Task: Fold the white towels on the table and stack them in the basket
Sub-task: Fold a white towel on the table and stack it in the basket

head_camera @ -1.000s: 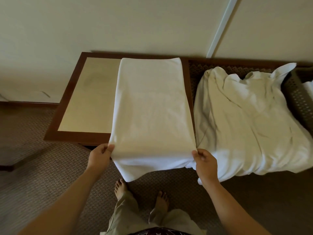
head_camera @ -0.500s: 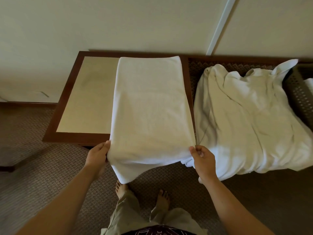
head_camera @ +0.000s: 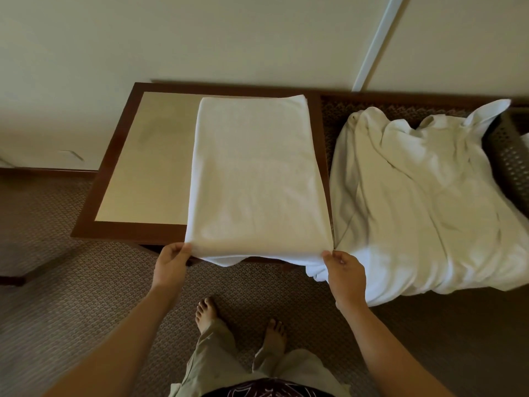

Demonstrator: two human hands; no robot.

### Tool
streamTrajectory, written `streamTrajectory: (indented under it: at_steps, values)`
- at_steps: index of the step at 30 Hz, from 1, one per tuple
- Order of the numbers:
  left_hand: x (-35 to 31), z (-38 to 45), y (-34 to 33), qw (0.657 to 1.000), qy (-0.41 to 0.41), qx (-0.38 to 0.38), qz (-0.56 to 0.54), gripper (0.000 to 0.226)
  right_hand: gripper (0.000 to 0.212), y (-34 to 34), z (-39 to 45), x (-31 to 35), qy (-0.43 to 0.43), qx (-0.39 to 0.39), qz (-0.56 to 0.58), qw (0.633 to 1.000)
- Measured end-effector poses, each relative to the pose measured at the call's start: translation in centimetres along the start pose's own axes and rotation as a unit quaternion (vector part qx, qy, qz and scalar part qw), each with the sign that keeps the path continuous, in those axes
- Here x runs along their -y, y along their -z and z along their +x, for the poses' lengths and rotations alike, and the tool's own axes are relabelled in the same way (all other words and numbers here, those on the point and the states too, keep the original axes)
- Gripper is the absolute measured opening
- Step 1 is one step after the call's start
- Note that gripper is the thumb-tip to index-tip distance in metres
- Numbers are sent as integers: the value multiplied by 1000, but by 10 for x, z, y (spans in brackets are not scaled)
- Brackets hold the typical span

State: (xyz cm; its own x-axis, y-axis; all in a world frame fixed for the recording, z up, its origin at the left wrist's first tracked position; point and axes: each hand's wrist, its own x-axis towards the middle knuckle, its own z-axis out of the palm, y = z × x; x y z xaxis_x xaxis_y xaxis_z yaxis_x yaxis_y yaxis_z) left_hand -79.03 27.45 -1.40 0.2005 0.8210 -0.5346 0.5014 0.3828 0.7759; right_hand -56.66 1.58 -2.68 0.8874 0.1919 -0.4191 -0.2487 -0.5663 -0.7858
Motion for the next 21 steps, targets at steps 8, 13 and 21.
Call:
streamTrajectory:
  at_steps: [8, 13, 21]
  values:
    - [2, 3, 2, 983, -45, -56, 168, 15, 15, -4, 1, -9, 45, 7, -105, 993]
    - [-3, -2, -4, 967, -105, -153, 174, 18, 26, -13, -7, 7, 26, -12, -154, 988]
    - [-51, 33, -5, 949, -117, -60, 288, 31, 47, -19, 25, 47, 88, -2, -206, 975]
